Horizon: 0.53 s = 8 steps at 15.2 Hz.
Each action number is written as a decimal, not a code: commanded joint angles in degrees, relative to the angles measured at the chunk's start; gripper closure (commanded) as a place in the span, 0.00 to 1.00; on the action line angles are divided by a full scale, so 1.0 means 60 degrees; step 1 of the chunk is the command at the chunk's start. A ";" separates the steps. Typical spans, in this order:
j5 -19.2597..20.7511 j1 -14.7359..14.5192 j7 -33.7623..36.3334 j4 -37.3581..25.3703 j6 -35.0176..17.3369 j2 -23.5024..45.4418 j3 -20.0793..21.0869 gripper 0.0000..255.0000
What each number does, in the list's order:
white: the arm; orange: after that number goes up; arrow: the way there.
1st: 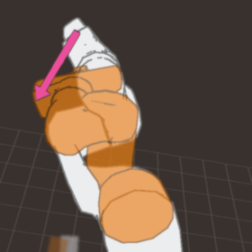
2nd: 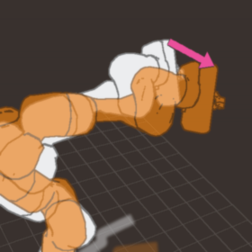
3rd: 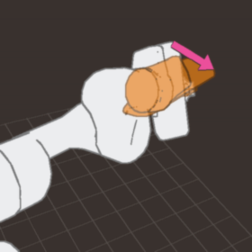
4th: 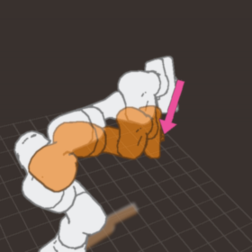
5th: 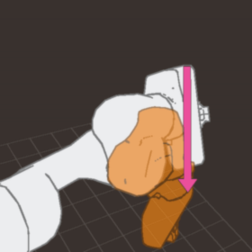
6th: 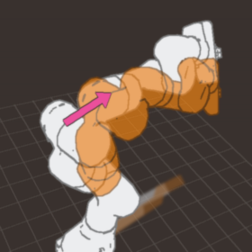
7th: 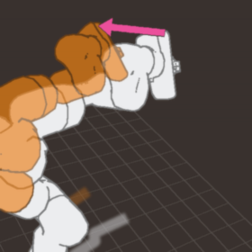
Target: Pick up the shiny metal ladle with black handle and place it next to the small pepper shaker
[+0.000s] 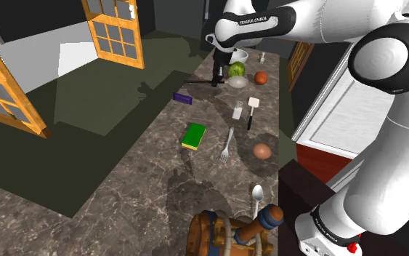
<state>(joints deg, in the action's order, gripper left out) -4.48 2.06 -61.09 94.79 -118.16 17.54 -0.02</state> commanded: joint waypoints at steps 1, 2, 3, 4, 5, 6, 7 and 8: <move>-0.0063 0.0220 -0.0326 -0.0708 0.0238 0.0497 -0.0093 1.00; -0.0094 0.0335 -0.0481 -0.1106 0.0383 0.0762 -0.0137 1.00; -0.0126 0.0452 -0.0631 -0.1527 0.0539 0.1039 -0.0176 1.00; -0.0157 0.0571 -0.0776 -0.1974 0.0708 0.1329 -0.0211 1.00; -0.0186 0.0691 -0.0915 -0.2451 0.0890 0.1635 -0.0242 1.00; -0.0216 0.0812 -0.1048 -0.2961 0.1088 0.1959 -0.0271 1.00; -0.0239 0.0914 -0.1153 -0.3413 0.1266 0.2243 -0.0291 1.00; -0.0242 0.0915 -0.1162 -0.3305 0.1146 0.2256 -0.0287 1.00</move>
<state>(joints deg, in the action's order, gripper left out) -5.85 7.27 -67.70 75.87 -111.30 30.17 -1.70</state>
